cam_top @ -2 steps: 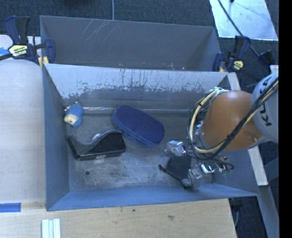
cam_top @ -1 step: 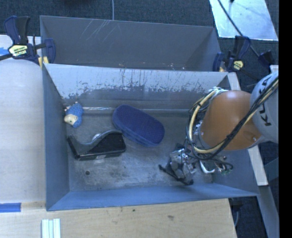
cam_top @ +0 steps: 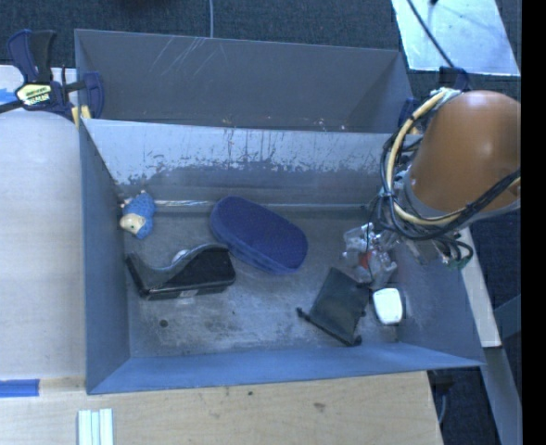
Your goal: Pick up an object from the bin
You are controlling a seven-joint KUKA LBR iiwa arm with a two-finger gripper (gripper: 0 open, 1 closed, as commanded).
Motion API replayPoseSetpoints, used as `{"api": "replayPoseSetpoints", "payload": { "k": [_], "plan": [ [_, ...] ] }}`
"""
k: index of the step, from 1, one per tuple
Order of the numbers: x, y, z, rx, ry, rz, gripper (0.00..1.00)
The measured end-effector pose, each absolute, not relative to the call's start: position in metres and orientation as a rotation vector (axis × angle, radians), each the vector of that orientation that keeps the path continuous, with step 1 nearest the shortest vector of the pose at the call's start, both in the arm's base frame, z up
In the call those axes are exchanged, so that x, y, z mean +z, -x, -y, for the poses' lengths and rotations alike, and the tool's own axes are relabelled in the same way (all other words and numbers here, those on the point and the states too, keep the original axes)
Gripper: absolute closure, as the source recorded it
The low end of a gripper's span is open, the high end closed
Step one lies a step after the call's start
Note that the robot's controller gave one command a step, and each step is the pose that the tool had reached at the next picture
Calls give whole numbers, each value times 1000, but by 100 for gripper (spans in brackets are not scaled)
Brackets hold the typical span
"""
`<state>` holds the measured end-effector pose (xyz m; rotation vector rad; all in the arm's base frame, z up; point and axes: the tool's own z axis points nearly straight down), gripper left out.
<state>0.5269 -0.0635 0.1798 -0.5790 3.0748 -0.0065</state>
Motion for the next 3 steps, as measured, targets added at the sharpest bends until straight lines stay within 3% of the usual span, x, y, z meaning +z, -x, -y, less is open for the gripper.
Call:
{"api": "replayPoseSetpoints", "payload": {
  "k": [1,2,3],
  "plan": [
    [175,-524,63,0,581,-3086,0],
    [71,-591,83,-1,1876,-2523,0],
    [73,-627,107,17,2048,-2365,0]
  ]
}}
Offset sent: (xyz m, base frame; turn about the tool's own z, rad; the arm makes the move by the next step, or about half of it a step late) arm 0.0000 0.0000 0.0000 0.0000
